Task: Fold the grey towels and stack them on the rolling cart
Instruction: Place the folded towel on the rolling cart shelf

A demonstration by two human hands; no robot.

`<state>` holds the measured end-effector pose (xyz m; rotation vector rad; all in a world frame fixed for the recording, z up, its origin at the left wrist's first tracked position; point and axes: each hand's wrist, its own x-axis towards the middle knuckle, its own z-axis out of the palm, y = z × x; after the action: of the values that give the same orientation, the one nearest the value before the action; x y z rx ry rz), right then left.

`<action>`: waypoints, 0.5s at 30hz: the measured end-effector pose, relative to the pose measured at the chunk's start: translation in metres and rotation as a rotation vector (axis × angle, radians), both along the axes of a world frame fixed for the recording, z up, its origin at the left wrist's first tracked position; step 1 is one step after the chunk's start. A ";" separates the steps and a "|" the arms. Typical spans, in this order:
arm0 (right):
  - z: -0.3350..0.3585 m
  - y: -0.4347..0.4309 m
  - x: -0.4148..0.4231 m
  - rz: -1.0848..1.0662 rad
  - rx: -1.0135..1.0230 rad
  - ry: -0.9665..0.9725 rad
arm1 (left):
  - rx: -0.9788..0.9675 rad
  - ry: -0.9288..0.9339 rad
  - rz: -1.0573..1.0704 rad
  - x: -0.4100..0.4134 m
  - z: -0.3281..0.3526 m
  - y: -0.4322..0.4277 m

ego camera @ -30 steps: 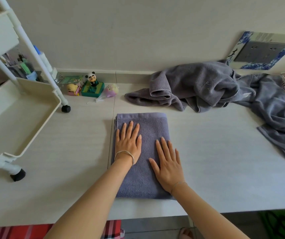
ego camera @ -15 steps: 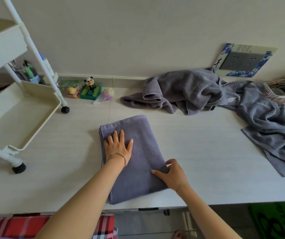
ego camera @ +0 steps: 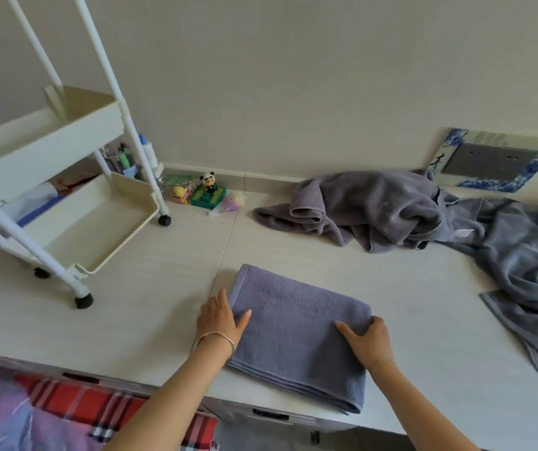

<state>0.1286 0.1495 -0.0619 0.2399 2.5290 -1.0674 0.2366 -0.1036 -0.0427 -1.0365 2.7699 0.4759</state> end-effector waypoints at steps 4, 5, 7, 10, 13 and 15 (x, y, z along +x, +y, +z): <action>-0.004 0.011 0.005 0.081 -0.085 -0.222 | 0.108 -0.073 0.162 -0.003 -0.002 0.004; -0.003 0.013 0.005 0.126 -0.099 -0.258 | 0.165 -0.068 0.209 -0.005 0.001 0.005; 0.001 0.016 0.004 0.207 -0.134 -0.310 | 0.329 -0.046 0.338 -0.006 0.005 0.007; 0.007 0.021 -0.002 0.222 -0.288 -0.346 | 0.605 -0.061 0.439 0.001 0.014 0.008; 0.027 0.021 -0.013 0.209 -0.509 -0.430 | 0.876 0.071 0.508 0.009 0.025 0.008; 0.049 0.015 -0.019 0.287 -0.585 -0.481 | 0.999 0.213 0.529 0.015 0.049 0.008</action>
<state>0.1092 0.1642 -0.0132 -0.0315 1.6873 -1.3731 0.2519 -0.0956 0.0063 -1.3957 1.8411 1.8471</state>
